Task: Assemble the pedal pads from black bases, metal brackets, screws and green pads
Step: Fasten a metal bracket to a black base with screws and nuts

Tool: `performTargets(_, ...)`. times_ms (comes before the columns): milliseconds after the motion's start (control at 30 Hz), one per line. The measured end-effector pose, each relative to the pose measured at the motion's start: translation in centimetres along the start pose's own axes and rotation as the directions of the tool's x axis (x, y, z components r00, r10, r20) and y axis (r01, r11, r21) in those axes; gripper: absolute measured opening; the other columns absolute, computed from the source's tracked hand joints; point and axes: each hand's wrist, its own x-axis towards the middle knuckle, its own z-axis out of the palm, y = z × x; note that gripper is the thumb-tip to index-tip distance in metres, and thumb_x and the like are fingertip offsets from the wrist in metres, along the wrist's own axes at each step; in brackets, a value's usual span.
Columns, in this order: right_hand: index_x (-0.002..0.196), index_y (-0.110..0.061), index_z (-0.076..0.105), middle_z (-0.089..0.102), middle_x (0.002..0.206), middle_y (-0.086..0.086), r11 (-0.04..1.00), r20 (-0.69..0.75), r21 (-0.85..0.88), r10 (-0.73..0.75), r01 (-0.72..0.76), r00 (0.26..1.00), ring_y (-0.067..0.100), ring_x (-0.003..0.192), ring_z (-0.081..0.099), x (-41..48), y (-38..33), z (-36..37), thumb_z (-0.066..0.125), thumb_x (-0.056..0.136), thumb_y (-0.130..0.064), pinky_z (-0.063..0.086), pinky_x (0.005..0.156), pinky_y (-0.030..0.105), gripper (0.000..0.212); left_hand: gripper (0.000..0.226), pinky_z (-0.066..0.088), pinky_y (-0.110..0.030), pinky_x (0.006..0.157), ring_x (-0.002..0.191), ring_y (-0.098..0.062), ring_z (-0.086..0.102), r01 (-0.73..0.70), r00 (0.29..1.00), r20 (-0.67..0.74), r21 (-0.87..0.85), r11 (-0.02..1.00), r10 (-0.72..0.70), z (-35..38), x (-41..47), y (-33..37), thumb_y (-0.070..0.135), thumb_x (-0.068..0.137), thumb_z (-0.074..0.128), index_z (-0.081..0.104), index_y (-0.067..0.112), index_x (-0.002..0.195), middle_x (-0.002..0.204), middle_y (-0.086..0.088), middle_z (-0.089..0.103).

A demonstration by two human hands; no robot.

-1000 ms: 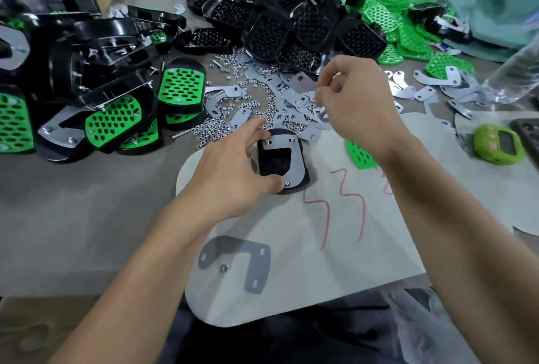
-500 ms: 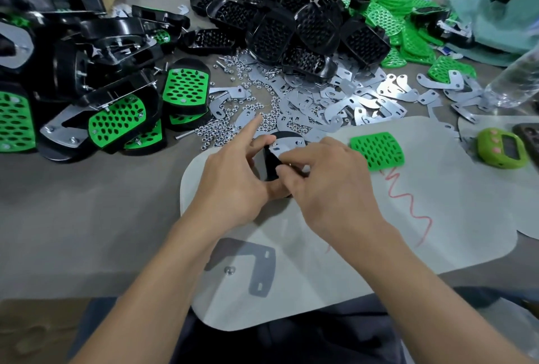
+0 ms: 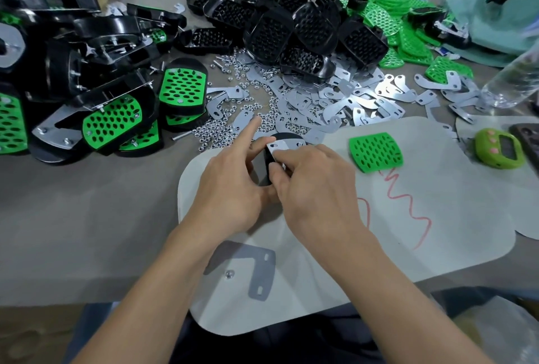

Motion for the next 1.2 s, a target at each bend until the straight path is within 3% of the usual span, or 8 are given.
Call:
performTargets(133, 0.073, -0.026, 0.048, 0.066, 0.083, 0.003, 0.998, 0.016, -0.059, 0.035, -0.034, 0.999, 0.025, 0.088, 0.05, 0.1, -1.1, 0.2, 0.052, 0.098, -0.032, 0.012, 0.064, 0.033, 0.025, 0.095, 0.046, -0.029, 0.087, 0.106, -0.017, 0.063, -0.037, 0.999, -0.032, 0.067, 0.997, 0.04, -0.1, -0.2, -0.3, 0.01, 0.077, 0.071, 0.03, 0.043, 0.156, 0.128, 0.036, 0.059)
performTargets(267, 0.068, -0.02, 0.045, 0.062, 0.074, 0.006, 0.992, 0.101, 0.031, 0.119, -0.123, 0.988, 0.027, 0.076, 0.04, 0.5, -1.0, -0.2, 0.05, 0.097, -0.033, 0.024, 0.065, 0.036, 0.032, 0.093, 0.048, -0.035, 0.098, 0.118, -0.007, 0.06, -0.054, 0.997, -0.051, 0.055, 0.997, 0.056, -0.1, -0.7, -0.1, 0.006, 0.078, 0.072, 0.035, 0.046, 0.154, 0.134, 0.029, 0.059)
performTargets(400, 0.064, -0.017, 0.049, 0.059, 0.066, 0.006, 0.99, 0.115, 0.084, 0.104, -0.114, 0.988, 0.035, 0.076, 0.053, 0.6, -0.3, -0.6, 0.055, 0.094, -0.032, 0.043, 0.067, 0.04, 0.034, 0.087, 0.043, -0.016, 0.091, 0.11, -0.006, 0.055, -0.043, 0.998, -0.051, 0.081, 0.996, 0.047, -0.3, -1.0, -0.2, 0.021, 0.081, 0.079, 0.037, 0.053, 0.15, 0.124, 0.011, 0.062)
performTargets(600, 0.088, -0.027, 0.079, 0.071, 0.076, 0.0, 0.935, 0.137, 0.283, 0.18, -0.212, 0.974, 0.023, 0.072, 0.063, 1.1, 1.9, -0.5, 0.066, 0.088, -0.024, 0.052, 0.068, 0.032, 0.013, 0.089, 0.045, -0.036, 0.099, 0.121, -0.013, 0.052, -0.069, 0.993, 0.108, 0.2, 0.977, 0.048, -1.5, -0.2, 0.0, 0.057, 0.068, 0.077, 0.039, 0.052, 0.149, 0.13, 0.015, 0.062)
performTargets(700, 0.099, -0.034, 0.081, 0.072, 0.084, -0.012, 0.892, 0.227, 0.393, 0.142, -0.224, 0.963, 0.0, 0.066, 0.062, 1.3, 3.3, -0.7, 0.071, 0.087, -0.014, 0.049, 0.069, 0.022, 0.025, 0.095, 0.041, -0.041, 0.109, 0.131, -0.012, 0.046, -0.111, 0.981, 0.184, 0.254, 0.961, 0.065, -2.0, 0.0, 0.1, 0.06, 0.065, 0.069, 0.033, 0.051, 0.152, 0.144, 0.022, 0.054)
performTargets(800, 0.108, -0.031, 0.079, 0.065, 0.093, -0.012, 0.865, 0.293, 0.457, 0.074, -0.207, 0.953, 0.004, 0.072, 0.06, 1.2, 4.1, -1.1, 0.071, 0.089, -0.007, 0.054, 0.068, 0.023, 0.032, 0.099, 0.039, -0.043, 0.111, 0.135, -0.012, 0.044, -0.108, 0.977, 0.204, 0.247, 0.963, 0.058, -2.2, 0.0, 0.2, 0.066, 0.061, 0.066, 0.029, 0.054, 0.153, 0.147, 0.024, 0.051)
performTargets(967, 0.114, -0.028, 0.077, 0.062, 0.094, -0.017, 0.856, 0.382, 0.48, -0.008, -0.191, 0.924, -0.006, 0.066, 0.057, 1.6, 4.8, -2.3, 0.063, 0.09, 0.005, 0.044, 0.056, 0.003, 0.043, 0.1, 0.04, -0.043, 0.112, 0.136, -0.008, 0.045, -0.09, 0.983, 0.178, 0.208, 0.974, 0.053, -2.0, 0.0, 0.1, 0.066, 0.059, 0.069, 0.03, 0.056, 0.151, 0.145, 0.027, 0.051)
performTargets(1200, 0.113, -0.025, 0.078, 0.058, 0.085, -0.021, 0.844, 0.327, 0.517, -0.036, -0.147, 0.944, 0.01, 0.069, 0.057, 1.3, 5.2, -1.7, 0.069, 0.089, 0.003, 0.043, 0.056, 0.003, 0.038, 0.099, 0.039, -0.044, 0.112, 0.135, -0.011, 0.044, -0.147, 0.973, 0.212, 0.253, 0.956, 0.093, -2.3, 0.0, 0.1, 0.071, 0.063, 0.063, 0.026, 0.053, 0.154, 0.148, 0.028, 0.048)
